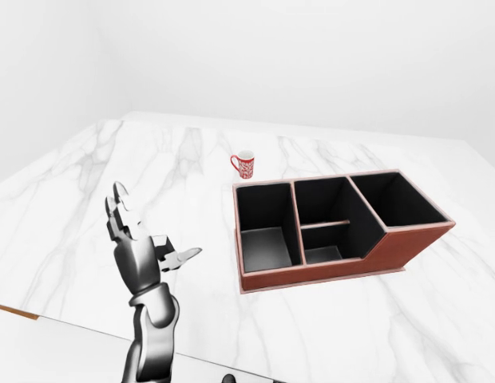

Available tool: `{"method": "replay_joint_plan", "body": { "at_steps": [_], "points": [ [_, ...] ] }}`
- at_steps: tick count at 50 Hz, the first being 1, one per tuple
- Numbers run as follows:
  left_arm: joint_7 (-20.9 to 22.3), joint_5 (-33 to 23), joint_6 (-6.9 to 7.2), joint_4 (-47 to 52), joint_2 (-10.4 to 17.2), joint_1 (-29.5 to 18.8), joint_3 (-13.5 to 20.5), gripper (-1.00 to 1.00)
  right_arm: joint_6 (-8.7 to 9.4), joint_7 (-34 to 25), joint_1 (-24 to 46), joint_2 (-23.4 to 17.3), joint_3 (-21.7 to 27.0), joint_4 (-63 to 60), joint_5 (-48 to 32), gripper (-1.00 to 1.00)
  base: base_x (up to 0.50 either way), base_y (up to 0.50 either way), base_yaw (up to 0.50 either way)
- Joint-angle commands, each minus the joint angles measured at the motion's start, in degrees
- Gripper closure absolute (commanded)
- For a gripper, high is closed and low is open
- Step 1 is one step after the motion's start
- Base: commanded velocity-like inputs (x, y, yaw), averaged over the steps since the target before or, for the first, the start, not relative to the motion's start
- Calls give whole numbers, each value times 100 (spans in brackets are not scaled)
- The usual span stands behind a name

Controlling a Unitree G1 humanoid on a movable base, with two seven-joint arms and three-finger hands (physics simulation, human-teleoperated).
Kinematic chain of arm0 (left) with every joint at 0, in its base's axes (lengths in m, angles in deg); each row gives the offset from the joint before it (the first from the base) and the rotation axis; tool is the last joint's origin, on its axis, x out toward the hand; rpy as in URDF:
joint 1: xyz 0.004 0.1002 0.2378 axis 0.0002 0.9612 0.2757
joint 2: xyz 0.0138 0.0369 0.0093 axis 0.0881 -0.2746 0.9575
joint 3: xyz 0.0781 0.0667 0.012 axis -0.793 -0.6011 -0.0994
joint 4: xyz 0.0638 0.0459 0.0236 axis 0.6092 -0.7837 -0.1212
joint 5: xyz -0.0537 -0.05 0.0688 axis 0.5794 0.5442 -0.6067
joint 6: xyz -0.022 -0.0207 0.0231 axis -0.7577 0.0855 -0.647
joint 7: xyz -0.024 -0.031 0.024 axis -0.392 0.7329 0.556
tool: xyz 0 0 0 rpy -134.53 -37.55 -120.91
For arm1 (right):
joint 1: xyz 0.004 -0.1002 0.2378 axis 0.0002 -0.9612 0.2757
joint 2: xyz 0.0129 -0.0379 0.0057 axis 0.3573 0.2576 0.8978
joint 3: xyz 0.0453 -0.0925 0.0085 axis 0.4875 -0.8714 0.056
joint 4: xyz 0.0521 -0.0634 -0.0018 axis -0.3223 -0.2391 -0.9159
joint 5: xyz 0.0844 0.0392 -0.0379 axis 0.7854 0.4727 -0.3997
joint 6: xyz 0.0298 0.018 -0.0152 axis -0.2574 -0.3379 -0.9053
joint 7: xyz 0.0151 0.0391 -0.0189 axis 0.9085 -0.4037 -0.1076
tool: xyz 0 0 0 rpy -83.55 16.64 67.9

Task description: Pick up the book and place it in the left compartment of the caddy.

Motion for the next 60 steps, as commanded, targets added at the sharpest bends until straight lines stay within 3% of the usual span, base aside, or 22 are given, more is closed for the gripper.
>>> {"method": "replay_joint_plan", "body": {
  "at_steps": [1,8,14,23,33,34,35,36,42,50,60],
  "points": [
    [0,-1210,0,396,-15,212,-210,-100,0,-14,8,-1,-17,48,-32,-100,0,0,0],
    [0,-1763,0,342,48,216,-361,-100,0,-19,-6,4,-6,9,-13,-100,0,0,0],
    [0,-1924,0,388,58,236,-385,-100,0,1,-2,-12,-8,40,-8,-100,0,0,0],
    [0,-3025,0,589,73,463,-820,-100,0,100,35,-35,-51,107,-143,-100,0,0,0],
    [0,-3864,0,589,118,515,-1145,-100,0,118,28,-21,-71,95,-197,-100,0,0,0],
    [0,-3897,36,582,120,515,-1174,-100,0,108,28,-15,-75,96,-200,-100,0,0,0],
    [0,-4096,319,555,48,496,-1170,-100,0,120,32,-16,-68,89,-203,-100,0,0,0],
    [0,-4136,437,431,47,443,-1188,-100,0,140,39,-22,-71,89,-231,-100,0,0,0],
    [0,-4432,730,632,134,505,-1347,-100,0,121,40,-23,-76,105,-203,-100,0,0,0],
    [0,-4579,897,611,174,527,-1477,-100,0,97,22,-8,-73,69,-169,-100,0,0,0],
    [0,-4589,906,790,193,627,-1548,-100,0,119,16,-16,38,-59,3,-100,0,0,0]
  ]
}}
